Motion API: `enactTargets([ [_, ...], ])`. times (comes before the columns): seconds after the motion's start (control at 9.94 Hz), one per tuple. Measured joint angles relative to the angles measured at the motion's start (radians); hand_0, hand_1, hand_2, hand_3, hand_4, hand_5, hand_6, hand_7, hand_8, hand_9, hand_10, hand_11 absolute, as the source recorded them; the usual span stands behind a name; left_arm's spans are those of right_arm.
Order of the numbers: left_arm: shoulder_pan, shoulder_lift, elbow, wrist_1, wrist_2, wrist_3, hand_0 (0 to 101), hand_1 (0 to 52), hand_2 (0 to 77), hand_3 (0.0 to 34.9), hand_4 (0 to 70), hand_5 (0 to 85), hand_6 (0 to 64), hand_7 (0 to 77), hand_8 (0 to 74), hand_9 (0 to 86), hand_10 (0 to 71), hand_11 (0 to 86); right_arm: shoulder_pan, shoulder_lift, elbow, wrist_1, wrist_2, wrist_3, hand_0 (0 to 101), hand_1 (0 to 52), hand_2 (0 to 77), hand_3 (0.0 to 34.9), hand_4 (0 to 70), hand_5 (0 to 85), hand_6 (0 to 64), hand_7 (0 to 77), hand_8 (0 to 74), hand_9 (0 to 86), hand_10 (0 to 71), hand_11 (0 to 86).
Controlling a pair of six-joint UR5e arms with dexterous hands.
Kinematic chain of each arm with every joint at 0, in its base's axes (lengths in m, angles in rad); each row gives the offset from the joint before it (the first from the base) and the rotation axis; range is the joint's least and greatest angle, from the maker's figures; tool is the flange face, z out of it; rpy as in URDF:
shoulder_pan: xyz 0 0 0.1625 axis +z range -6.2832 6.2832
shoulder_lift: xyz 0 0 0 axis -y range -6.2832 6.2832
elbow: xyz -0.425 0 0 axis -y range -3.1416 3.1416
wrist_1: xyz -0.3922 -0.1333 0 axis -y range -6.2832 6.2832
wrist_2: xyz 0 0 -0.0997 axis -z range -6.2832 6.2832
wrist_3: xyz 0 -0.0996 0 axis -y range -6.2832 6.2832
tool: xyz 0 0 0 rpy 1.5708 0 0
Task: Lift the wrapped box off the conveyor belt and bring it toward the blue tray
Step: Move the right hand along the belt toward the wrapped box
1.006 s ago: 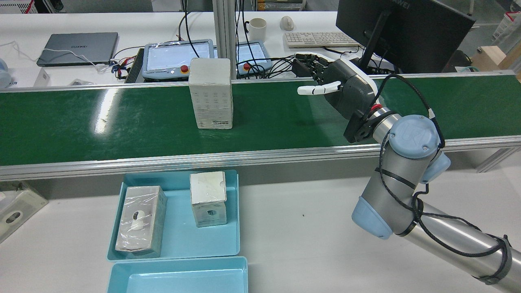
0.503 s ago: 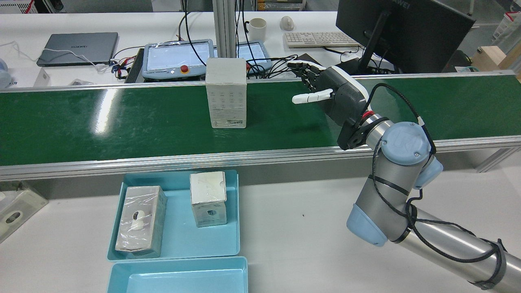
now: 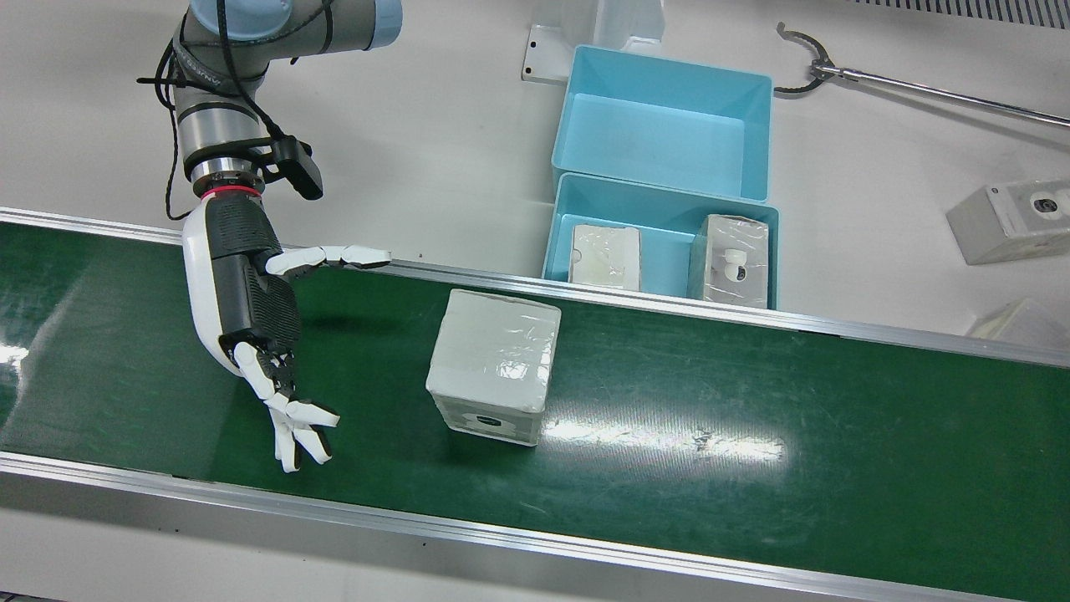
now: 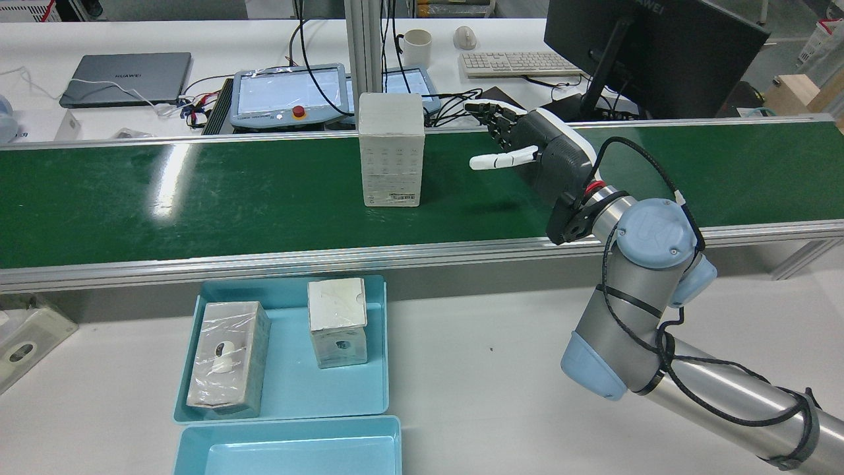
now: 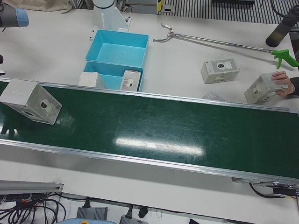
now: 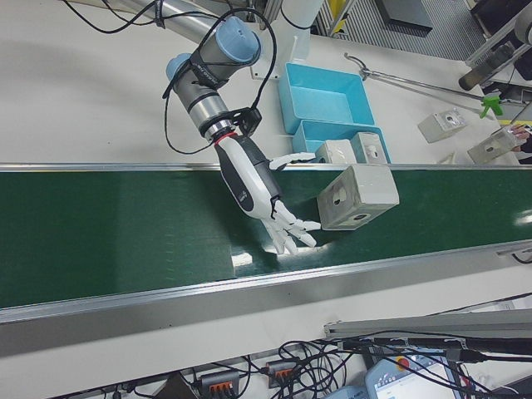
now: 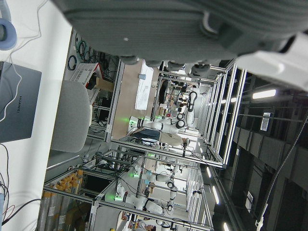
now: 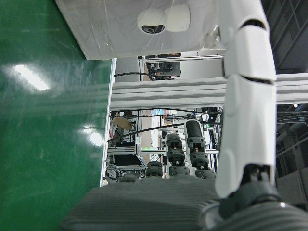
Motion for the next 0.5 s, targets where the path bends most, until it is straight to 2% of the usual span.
enactTargets([
  [0.4, 0.000, 0.000, 0.000, 0.000, 0.000, 0.000, 0, 0.0, 1.1, 0.0, 0.0, 1.1, 0.5, 0.5, 0.5, 0.0, 0.5, 0.5, 0.002, -0.001, -0.002, 0.000, 0.001, -0.005, 48, 16.9, 13.6, 0.0, 9.3, 22.9, 4.9, 4.4, 2.2, 4.9, 0.0, 0.5],
  [0.5, 0.000, 0.000, 0.000, 0.000, 0.000, 0.000, 0, 0.0, 1.1, 0.0, 0.0, 1.1, 0.5, 0.5, 0.5, 0.5, 0.5, 0.5, 0.004, -0.001, -0.004, 0.000, 0.001, -0.005, 48, 15.3, 14.2, 0.0, 9.3, 22.4, 4.9, 4.4, 2.2, 4.9, 0.0, 0.5],
])
